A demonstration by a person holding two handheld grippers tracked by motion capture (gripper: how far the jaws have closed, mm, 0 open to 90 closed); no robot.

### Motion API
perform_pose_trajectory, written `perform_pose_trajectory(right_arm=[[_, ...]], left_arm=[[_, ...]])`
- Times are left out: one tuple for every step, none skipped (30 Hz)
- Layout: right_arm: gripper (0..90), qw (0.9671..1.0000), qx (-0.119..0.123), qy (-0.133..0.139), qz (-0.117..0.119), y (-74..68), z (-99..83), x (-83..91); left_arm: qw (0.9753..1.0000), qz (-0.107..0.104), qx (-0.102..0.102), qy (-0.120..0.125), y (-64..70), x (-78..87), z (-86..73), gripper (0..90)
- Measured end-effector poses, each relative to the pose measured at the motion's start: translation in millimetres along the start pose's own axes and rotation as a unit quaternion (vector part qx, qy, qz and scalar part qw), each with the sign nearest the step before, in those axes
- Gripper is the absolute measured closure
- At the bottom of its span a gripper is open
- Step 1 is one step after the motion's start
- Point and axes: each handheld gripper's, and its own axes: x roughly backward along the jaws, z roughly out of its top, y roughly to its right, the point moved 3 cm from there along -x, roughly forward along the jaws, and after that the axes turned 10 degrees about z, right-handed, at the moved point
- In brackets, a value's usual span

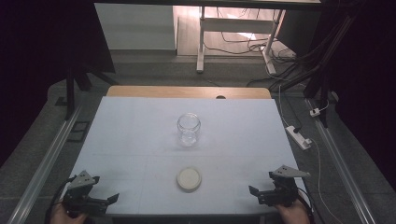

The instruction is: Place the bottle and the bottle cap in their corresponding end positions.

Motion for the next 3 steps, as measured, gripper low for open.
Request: perform_pose_trajectory(right_arm=[[0.0, 1.0, -0.001, 0.0, 0.0, 0.1, -0.1, 0.1], [0.0, 1.0, -0.001, -0.001, 0.0, 0.2, -0.1, 0.0], [0.0, 1.0, 0.0, -0.002, -0.001, 0.2, -0.2, -0.3]], left_arm=[[1.0, 0.0, 0.001, 0.001, -0.4, 0.1, -0.2, 0.1], [1.0, -0.004, 0.003, 0.002, -0.7, 0.5, -0.2, 0.1], [1.0, -0.005, 0.005, 0.002, -1.1, 0.8, 0.0, 0.0]])
